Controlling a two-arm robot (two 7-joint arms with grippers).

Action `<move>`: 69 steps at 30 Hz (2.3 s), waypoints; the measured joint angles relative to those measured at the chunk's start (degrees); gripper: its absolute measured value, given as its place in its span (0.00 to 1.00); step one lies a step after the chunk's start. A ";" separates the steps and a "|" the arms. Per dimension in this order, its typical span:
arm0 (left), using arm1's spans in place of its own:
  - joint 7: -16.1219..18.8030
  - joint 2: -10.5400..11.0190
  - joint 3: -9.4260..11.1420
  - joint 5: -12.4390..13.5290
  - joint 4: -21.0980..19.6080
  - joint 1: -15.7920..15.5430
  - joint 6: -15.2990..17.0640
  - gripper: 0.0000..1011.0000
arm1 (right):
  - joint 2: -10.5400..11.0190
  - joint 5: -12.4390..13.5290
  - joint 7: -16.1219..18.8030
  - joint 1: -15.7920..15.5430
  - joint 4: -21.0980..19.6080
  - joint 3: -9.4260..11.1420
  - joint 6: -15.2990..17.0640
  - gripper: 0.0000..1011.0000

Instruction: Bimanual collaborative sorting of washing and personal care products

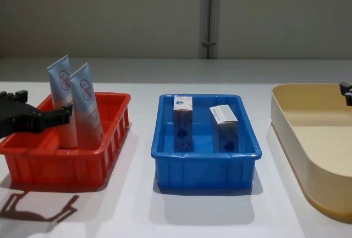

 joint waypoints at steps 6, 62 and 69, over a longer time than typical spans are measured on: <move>-1.19 -1.56 -0.05 0.36 2.52 -1.74 0.02 0.99 | 0.00 0.00 0.00 0.00 0.00 0.00 0.00 0.99; -8.84 -11.89 -2.90 6.14 21.48 -13.79 -2.64 0.99 | 0.00 0.00 0.00 0.00 0.00 0.00 0.00 0.99; -9.27 -12.81 -3.20 7.26 23.98 -15.20 -3.41 0.99 | 0.00 0.01 0.00 0.00 0.00 0.00 0.00 0.99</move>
